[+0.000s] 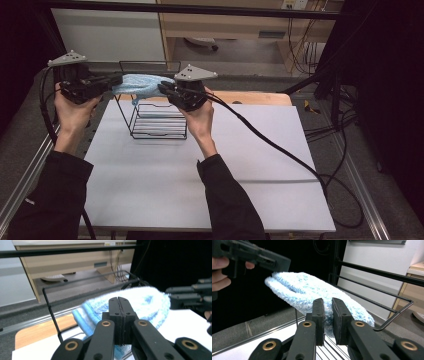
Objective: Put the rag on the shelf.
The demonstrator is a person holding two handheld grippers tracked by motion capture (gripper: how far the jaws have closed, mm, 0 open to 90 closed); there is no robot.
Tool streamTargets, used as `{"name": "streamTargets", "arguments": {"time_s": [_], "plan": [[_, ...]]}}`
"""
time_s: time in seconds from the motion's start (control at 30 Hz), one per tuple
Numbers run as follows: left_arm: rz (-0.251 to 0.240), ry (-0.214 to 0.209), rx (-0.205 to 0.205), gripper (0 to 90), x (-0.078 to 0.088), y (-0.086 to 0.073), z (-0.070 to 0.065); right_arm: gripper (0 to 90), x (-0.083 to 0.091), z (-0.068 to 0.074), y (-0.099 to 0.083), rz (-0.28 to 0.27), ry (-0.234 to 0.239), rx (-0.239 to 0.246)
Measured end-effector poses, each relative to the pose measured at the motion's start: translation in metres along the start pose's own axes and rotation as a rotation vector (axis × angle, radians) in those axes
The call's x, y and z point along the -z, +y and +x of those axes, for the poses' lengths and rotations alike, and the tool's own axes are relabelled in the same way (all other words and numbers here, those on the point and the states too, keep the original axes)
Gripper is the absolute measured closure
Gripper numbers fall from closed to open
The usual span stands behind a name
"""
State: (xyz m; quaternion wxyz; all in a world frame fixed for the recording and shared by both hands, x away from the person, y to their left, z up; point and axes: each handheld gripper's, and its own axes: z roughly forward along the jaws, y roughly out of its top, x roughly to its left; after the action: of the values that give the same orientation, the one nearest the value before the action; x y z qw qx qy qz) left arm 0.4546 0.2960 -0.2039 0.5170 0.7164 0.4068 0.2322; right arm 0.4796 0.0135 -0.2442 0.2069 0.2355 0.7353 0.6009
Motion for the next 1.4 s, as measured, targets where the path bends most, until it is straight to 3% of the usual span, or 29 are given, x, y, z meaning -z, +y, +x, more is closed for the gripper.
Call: {"name": "streamTargets", "arguments": {"time_s": [0.37, 0.6, 0.67, 0.87, 1.03, 1.4], "plan": [[0.057, -0.016, -0.026, 89.2, -0.001, -0.016, 0.001, 72.7, 0.003, 0.002, 0.001, 0.028, 0.027, -0.010], [0.073, -0.020, -0.027, 89.3, -0.003, -0.026, 0.003, 63.8, 0.010, 0.001, 0.009, 0.002, 0.051, -0.047], [0.075, -0.022, -0.029, 89.3, -0.003, -0.028, 0.003, 69.5, 0.010, 0.000, 0.010, 0.010, 0.061, -0.060], [0.077, -0.024, -0.029, 89.2, -0.004, -0.038, 0.004, 87.3, 0.002, 0.002, 0.000, 0.121, 0.089, -0.087], [0.086, -0.024, -0.023, 89.2, -0.008, -0.048, 0.007, 89.0, -0.005, 0.001, -0.009, 0.166, 0.067, -0.095], [0.089, 0.010, -0.004, 89.2, -0.031, -0.062, 0.011, 88.7, -0.016, -0.010, -0.030, 0.154, 0.033, -0.100]]}}
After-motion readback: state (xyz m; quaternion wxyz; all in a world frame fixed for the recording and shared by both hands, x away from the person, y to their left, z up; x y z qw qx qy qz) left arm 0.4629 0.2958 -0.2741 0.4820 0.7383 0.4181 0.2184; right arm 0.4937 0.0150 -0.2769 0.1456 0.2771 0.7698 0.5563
